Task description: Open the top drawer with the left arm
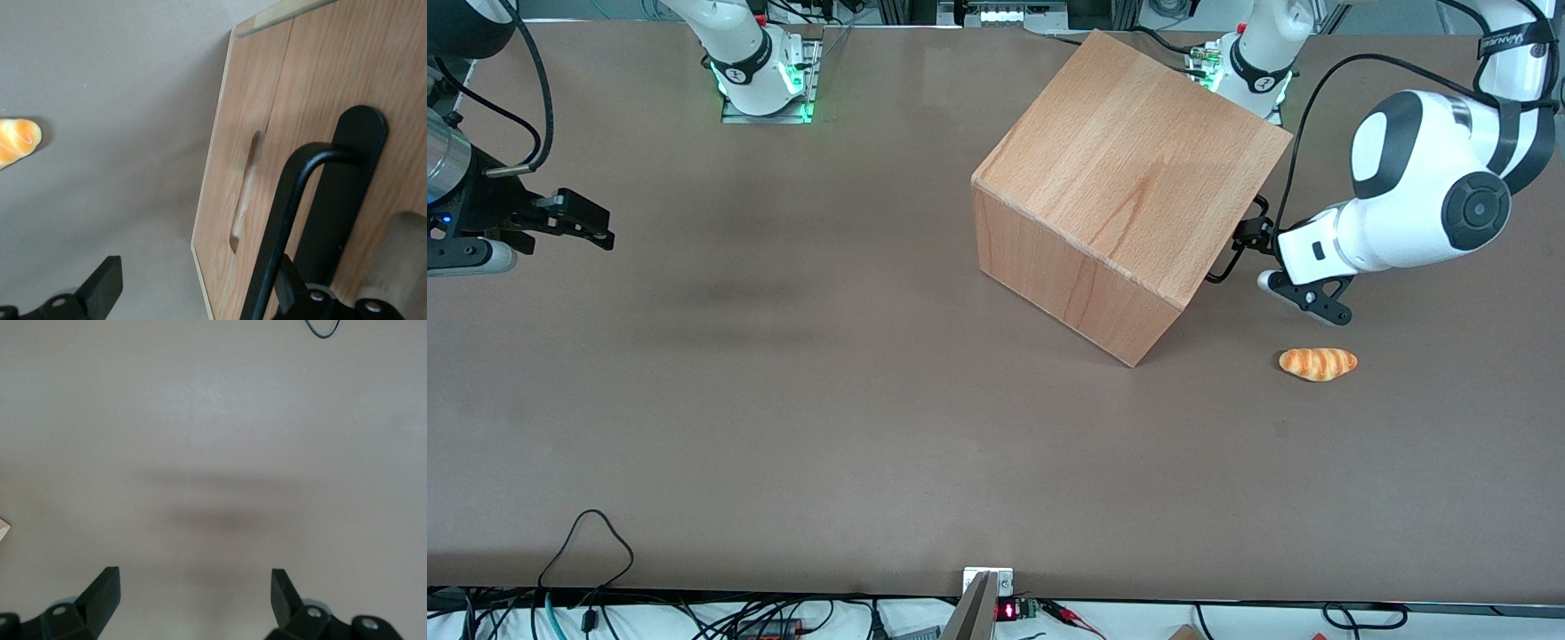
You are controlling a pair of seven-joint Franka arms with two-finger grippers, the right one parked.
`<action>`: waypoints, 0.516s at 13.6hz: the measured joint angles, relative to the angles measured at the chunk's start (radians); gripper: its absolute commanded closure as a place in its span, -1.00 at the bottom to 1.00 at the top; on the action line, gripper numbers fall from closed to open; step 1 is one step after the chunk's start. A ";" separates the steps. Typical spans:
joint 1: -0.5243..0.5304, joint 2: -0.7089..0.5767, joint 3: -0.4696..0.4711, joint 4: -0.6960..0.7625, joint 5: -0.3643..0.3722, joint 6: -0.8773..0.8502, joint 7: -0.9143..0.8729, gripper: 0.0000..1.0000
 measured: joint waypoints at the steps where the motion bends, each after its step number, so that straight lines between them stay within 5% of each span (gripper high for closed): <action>1: 0.000 0.007 -0.001 -0.001 -0.002 0.010 0.012 -1.00; 7: 0.010 0.033 0.021 -0.003 -0.011 0.097 0.118 -1.00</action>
